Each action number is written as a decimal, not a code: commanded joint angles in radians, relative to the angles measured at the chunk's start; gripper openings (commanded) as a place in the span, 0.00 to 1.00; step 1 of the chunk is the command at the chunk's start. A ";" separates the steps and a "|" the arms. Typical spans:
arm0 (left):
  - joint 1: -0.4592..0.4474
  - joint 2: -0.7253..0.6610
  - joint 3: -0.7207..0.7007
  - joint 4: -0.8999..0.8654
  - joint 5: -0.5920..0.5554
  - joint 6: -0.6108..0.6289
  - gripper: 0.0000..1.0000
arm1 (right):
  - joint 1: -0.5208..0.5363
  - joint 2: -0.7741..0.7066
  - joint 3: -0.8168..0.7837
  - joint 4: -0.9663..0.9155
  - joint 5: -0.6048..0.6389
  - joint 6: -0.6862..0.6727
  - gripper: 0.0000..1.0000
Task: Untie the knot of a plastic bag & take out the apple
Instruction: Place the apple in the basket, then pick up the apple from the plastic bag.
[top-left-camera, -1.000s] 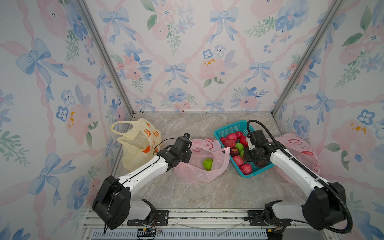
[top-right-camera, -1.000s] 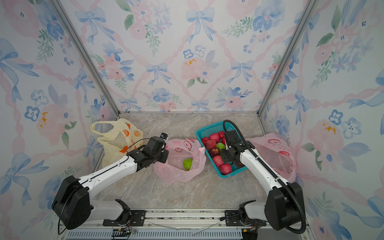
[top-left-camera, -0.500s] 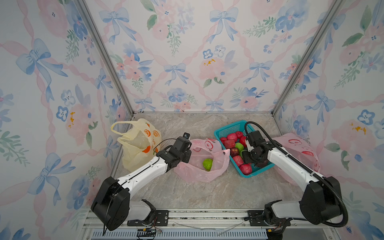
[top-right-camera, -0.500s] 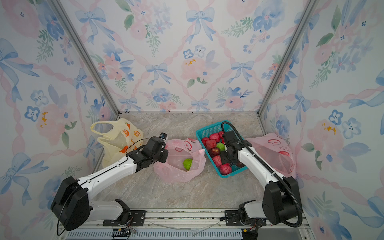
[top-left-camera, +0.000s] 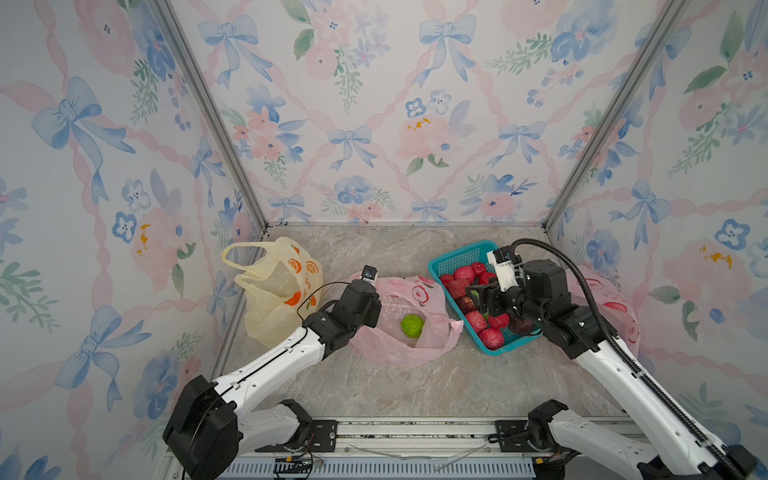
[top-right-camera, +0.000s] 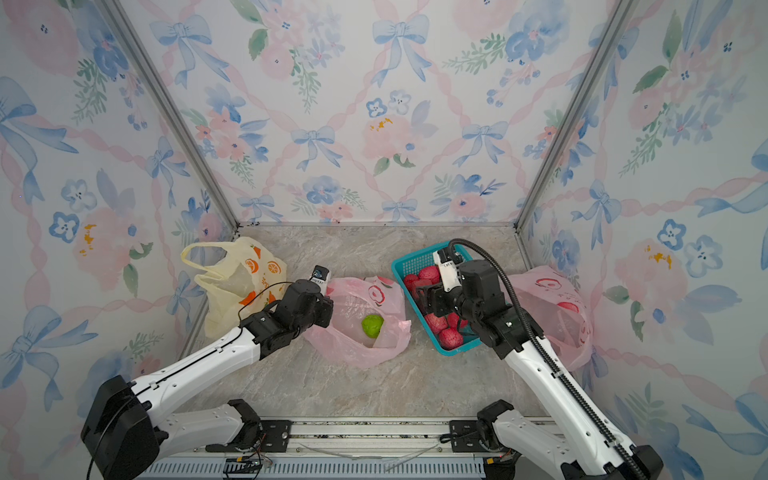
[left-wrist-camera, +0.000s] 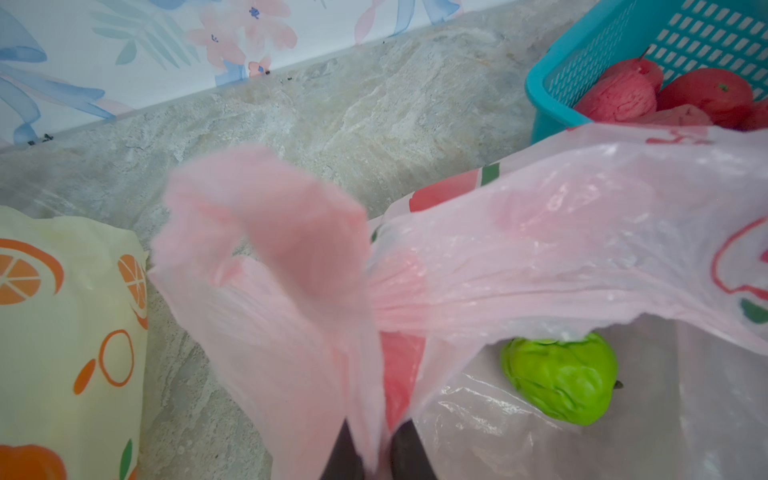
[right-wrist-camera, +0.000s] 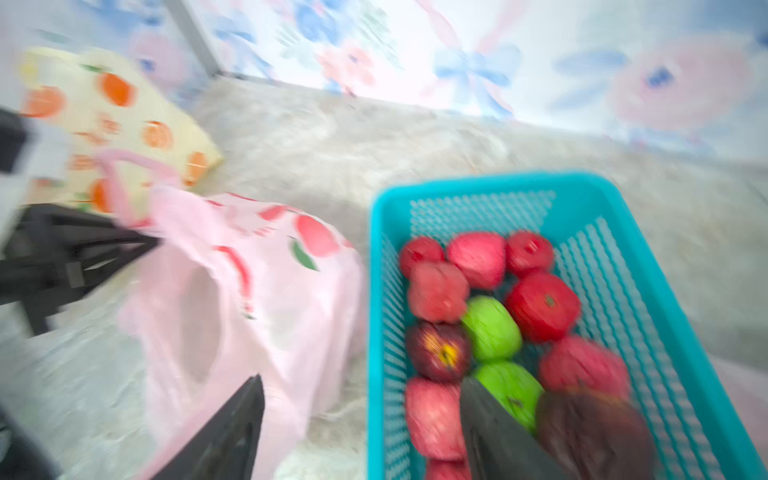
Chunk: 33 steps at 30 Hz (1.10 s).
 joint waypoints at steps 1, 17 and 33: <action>-0.013 -0.022 -0.002 0.029 -0.053 0.016 0.13 | 0.134 0.019 0.050 0.135 -0.199 -0.072 0.70; -0.028 0.011 0.005 0.024 -0.046 0.013 0.13 | 0.422 0.457 0.036 0.241 0.032 0.267 0.49; -0.027 0.038 0.008 0.020 -0.028 0.013 0.13 | 0.436 0.720 0.119 0.110 0.364 0.274 0.68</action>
